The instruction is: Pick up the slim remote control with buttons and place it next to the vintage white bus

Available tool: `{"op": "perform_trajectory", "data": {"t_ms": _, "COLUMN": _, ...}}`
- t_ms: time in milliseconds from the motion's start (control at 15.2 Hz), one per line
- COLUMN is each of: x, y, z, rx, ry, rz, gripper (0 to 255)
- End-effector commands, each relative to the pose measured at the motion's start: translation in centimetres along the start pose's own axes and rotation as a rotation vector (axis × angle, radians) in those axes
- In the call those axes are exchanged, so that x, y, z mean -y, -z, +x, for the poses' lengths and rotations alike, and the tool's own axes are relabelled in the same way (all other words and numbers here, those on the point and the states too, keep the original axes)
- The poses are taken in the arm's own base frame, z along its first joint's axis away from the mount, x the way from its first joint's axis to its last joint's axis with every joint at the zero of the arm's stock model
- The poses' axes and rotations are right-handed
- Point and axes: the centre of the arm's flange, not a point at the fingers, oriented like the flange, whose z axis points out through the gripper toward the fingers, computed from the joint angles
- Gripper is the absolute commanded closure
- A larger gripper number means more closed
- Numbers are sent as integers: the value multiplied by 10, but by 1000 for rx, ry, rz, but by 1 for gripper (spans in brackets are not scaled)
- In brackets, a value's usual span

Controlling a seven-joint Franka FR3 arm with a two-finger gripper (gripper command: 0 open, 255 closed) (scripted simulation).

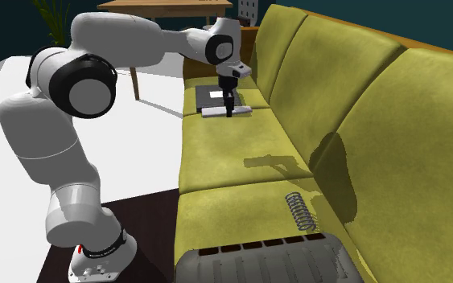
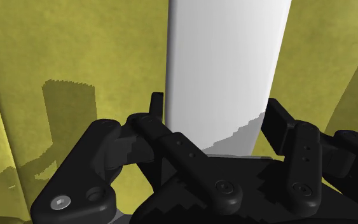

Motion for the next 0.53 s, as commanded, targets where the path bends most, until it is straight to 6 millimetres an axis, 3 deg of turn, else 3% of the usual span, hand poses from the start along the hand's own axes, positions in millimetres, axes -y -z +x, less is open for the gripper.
{"op": "perform_trajectory", "data": {"t_ms": 0, "x": 0, "y": 11, "z": 0, "rx": 0, "ry": 0, "rz": 0, "gripper": 255}}
{"op": "perform_trajectory", "data": {"t_ms": 462, "x": 0, "y": 48, "z": 0, "rx": 0, "ry": 0, "rz": 0, "gripper": 255}}
